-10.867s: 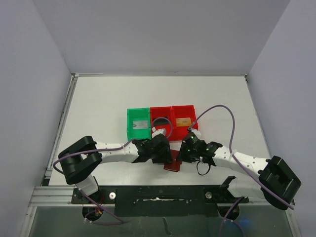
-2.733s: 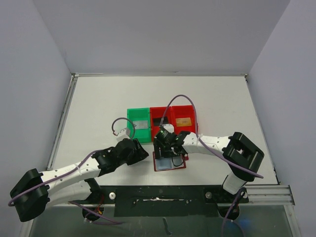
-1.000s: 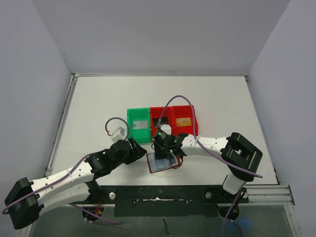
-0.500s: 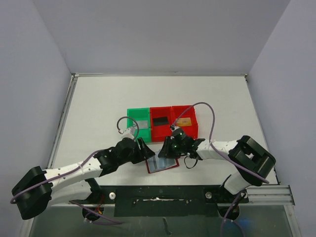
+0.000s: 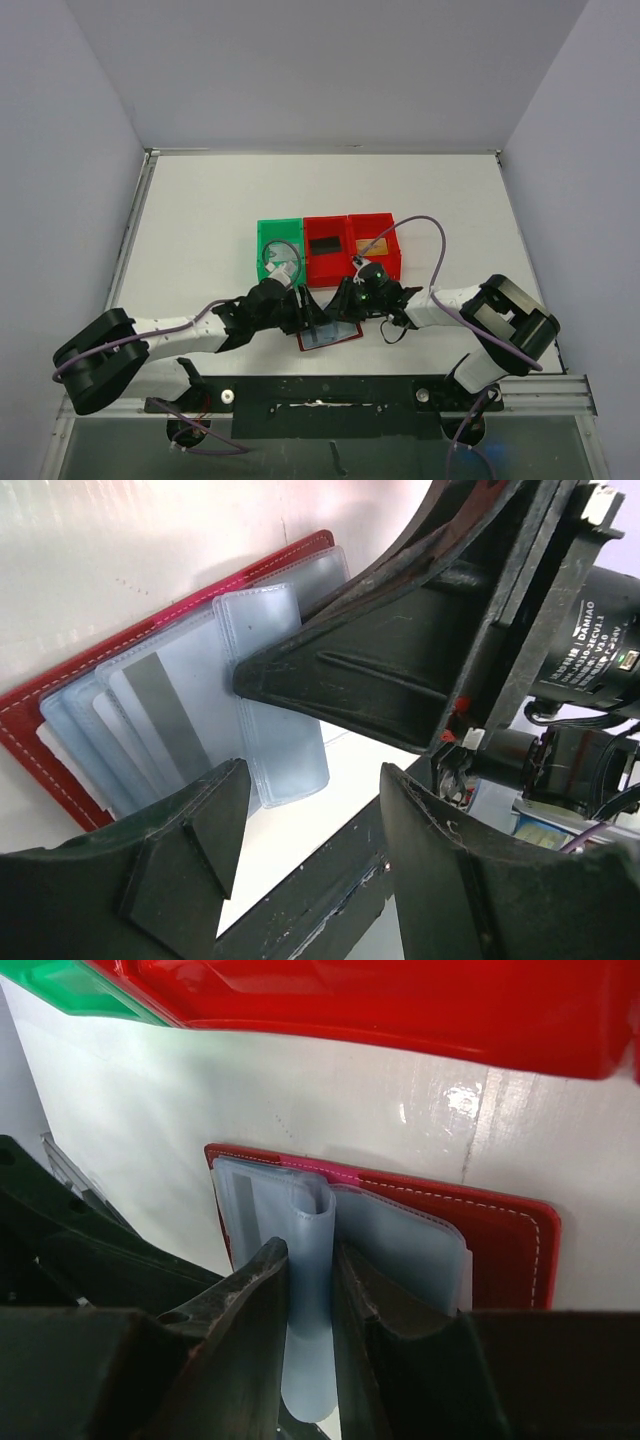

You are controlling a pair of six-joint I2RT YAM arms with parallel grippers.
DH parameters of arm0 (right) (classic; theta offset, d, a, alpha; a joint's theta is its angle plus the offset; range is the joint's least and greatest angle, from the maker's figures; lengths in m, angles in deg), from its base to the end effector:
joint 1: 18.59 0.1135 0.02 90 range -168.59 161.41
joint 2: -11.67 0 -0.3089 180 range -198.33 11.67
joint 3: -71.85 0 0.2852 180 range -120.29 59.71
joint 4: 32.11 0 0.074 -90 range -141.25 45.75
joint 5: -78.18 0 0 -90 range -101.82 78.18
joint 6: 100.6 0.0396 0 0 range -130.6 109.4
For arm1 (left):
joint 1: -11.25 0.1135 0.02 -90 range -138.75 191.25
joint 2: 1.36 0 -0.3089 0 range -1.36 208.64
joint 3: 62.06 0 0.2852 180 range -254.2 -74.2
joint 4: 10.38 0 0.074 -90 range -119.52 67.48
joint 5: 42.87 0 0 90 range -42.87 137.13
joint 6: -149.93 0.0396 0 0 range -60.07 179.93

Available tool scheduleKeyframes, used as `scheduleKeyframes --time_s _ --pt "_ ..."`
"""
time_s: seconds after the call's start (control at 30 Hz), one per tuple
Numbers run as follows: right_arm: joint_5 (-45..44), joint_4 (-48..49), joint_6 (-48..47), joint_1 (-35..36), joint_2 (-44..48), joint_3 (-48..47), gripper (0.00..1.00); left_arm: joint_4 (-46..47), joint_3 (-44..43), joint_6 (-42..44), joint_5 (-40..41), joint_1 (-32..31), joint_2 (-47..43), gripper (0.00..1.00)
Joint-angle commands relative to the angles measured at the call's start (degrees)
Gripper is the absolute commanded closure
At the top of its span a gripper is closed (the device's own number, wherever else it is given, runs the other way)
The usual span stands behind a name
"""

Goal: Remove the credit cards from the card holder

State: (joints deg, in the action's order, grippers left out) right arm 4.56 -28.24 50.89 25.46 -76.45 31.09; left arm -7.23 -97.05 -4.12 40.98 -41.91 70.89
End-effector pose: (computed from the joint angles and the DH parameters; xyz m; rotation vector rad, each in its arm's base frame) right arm 0.1966 0.2057 0.1354 0.2387 2.6331 1.1327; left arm 0.1445 -0.2000 0.1714 -0.1637 2.4570 -1.1835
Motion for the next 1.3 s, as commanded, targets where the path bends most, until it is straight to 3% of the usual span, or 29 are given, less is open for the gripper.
scheduleKeyframes --time_s 0.0,0.2,0.57,0.8,1.1,1.27 --pt "1.9 -0.5 0.7 -0.4 -0.4 2.3 0.75 7.1 0.1 -0.9 -2.5 -0.3 2.5 0.46" --pt "3.6 2.2 1.6 -1.1 -0.6 3.4 0.65 9.9 2.8 -4.2 -0.2 -0.7 4.7 0.46" --pt "4.4 3.0 1.7 -1.6 0.1 3.7 0.63 17.6 3.9 -6.6 -2.0 -1.0 8.9 0.46" --pt "4.6 2.6 0.9 -1.7 4.6 3.6 0.52 18.8 2.2 -4.9 -2.6 -1.0 8.3 0.46" --pt "-0.6 -7.7 -1.2 -1.9 13.3 1.0 0.38 19.1 -1.7 -2.0 -4.1 -1.2 9.5 0.46" --pt "-8.6 -16.6 -0.8 -2.4 19.5 0.3 0.28 18.0 -5.4 -0.3 -5.5 -1.8 12.7 0.47"
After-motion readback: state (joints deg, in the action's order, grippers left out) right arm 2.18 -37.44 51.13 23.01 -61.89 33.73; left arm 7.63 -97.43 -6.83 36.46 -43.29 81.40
